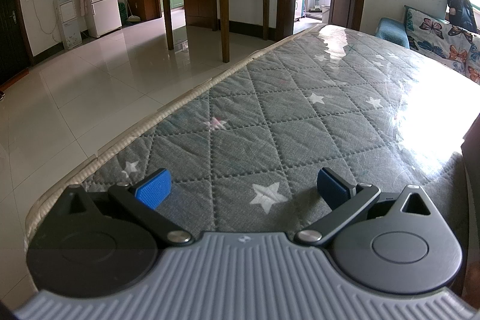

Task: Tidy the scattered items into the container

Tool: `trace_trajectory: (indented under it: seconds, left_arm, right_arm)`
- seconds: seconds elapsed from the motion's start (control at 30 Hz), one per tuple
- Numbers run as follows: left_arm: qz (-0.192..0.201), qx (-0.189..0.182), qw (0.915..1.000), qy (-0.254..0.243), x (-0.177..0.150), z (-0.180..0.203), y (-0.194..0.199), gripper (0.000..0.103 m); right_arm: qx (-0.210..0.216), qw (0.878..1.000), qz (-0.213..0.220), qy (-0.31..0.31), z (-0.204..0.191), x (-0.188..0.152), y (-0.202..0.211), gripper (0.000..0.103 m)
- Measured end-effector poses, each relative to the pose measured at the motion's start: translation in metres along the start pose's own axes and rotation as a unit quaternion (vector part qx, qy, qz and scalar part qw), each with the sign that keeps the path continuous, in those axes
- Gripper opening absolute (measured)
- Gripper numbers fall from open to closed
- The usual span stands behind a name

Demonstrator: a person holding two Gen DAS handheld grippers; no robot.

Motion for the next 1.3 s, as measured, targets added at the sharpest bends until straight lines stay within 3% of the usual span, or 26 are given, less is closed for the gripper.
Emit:
trace_trajectory:
  seconds: [1.3]
  left_arm:
    - [0.0,0.0,1.0,0.0,0.0001,0.0002,0.0,0.103]
  right_arm:
    - [0.0,1.0,0.0,0.0,0.0049,0.0035,-0.0031,0.103]
Point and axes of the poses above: each gripper's, at about its wrist camera, not at the fingertips, and y roughly against the way its jaws point, z to its right, x to its top, the point moved 9 cm from there along -y, roughly the way its jaws point, and after that the axes turned 9 degrees about y, right-handed, at the moved point
